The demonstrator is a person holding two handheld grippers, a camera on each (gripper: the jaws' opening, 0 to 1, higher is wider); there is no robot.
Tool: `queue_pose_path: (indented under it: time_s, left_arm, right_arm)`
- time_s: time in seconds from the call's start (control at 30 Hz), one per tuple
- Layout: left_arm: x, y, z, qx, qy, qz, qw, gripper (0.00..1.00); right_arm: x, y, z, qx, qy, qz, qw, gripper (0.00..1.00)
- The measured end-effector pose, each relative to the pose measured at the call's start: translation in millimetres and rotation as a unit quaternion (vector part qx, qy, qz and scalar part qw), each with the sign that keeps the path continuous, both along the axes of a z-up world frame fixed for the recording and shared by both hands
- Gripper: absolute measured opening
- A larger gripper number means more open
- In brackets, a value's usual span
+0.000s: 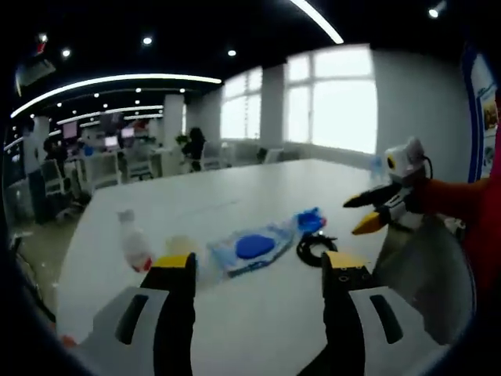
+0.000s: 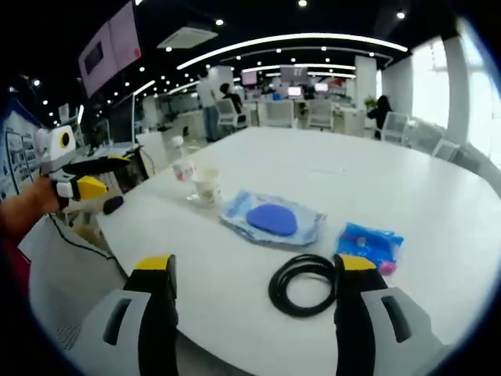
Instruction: Arrange the tabletop items into an orderly group along one side of the table until the central work area is clear of visible clutter.
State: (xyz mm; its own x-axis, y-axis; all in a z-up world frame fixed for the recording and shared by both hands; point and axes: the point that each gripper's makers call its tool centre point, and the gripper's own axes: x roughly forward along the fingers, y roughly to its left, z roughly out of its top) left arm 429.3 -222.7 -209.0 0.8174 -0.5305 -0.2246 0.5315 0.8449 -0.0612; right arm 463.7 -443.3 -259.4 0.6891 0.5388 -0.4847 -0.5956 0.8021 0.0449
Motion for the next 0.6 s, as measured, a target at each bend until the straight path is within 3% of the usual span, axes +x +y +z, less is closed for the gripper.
queue_pose_path:
  time_s: [0.1, 0.2, 0.47, 0.53, 0.6]
  left_arm:
    - [-6.2, -7.6, 7.4, -0.003, -0.003, 0.002, 1.0, 0.7]
    - [-13.8, -14.6, 15.7, -0.002, -0.022, -0.018, 0.9996, 0.7]
    - [-17.6, 1.1, 16.0, 0.015, -0.028, -0.013, 0.9994, 0.72]
    - [-14.7, -5.5, 15.7, -0.004, -0.024, -0.009, 0.9997, 0.74]
    - [-14.3, -12.6, 13.6, 0.0, -0.021, -0.014, 0.9997, 0.74]
  right_arm:
    - [-4.9, 1.6, 1.9, 0.004, -0.003, -0.009, 0.9999, 0.87]
    - [-6.4, 1.9, 6.0, 0.013, -0.01, -0.018, 0.9997, 0.89]
    - [-10.2, -1.4, 17.5, 0.017, -0.03, -0.033, 0.9988, 0.91]
    - [-9.5, -3.2, 14.6, 0.008, -0.032, -0.038, 0.9988, 0.93]
    - [-9.1, -3.7, 13.0, 0.003, -0.033, -0.039, 0.9987, 0.96]
